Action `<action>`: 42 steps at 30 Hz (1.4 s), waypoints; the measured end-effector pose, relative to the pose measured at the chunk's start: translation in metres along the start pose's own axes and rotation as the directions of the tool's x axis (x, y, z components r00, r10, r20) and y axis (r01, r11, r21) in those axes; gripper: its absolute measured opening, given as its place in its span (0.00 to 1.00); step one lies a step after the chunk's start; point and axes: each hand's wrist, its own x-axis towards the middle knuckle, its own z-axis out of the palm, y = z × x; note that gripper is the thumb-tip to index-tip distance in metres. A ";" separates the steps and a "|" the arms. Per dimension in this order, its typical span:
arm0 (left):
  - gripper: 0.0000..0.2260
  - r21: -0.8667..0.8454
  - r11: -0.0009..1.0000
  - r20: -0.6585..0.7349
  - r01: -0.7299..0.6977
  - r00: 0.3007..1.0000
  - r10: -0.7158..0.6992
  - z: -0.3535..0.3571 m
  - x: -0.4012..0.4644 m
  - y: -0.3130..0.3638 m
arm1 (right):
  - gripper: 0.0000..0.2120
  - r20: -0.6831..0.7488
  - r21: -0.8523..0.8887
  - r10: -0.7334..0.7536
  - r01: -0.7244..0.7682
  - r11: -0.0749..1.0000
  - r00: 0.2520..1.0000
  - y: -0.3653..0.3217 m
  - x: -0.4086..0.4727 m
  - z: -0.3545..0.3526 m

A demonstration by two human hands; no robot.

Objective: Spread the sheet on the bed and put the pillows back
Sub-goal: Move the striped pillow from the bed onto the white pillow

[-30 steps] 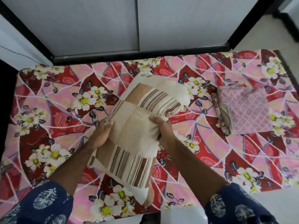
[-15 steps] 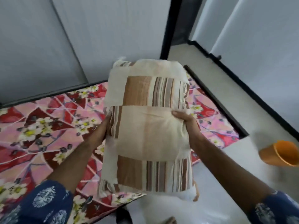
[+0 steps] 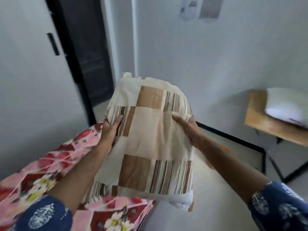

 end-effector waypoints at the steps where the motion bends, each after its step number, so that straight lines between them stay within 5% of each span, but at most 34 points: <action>1: 0.22 0.002 1.000 0.034 -0.018 0.999 0.018 0.025 0.011 0.005 | 0.21 -0.032 -0.012 -0.018 0.018 1.000 0.999 -0.002 0.012 -0.019; 8: 0.20 -0.053 0.997 0.331 -0.062 0.940 0.076 0.244 0.102 0.021 | 0.26 -0.277 -0.073 -0.105 0.088 0.993 0.955 -0.044 0.103 -0.179; 11: 0.20 -0.062 0.995 0.463 -0.073 0.881 0.093 0.348 0.141 0.035 | 0.35 -0.390 -0.084 -0.122 0.097 0.992 0.913 -0.066 0.143 -0.254; 15: 0.26 -0.057 0.995 0.539 -0.081 0.837 0.099 0.435 0.167 0.044 | 0.29 -0.479 -0.062 -0.138 0.123 0.990 0.867 -0.083 0.166 -0.314; 19: 0.27 -0.009 0.995 0.649 -0.104 0.756 0.084 0.560 0.182 0.039 | 0.34 -0.589 -0.125 -0.166 0.114 0.986 0.791 -0.091 0.191 -0.416; 24: 0.29 0.004 0.986 0.650 -0.166 0.749 0.124 0.714 0.180 0.026 | 0.37 -0.642 -0.118 -0.165 0.116 0.986 0.749 -0.100 0.230 -0.554; 30: 0.28 0.012 0.990 0.678 -0.138 0.729 0.093 0.881 0.179 0.027 | 0.29 -0.654 -0.132 -0.159 0.096 0.987 0.740 -0.131 0.275 -0.704; 42: 0.25 0.023 0.995 0.761 -0.102 0.647 0.049 1.122 0.217 0.022 | 0.28 -0.672 -0.340 -0.252 0.013 0.940 0.696 -0.198 0.385 -0.927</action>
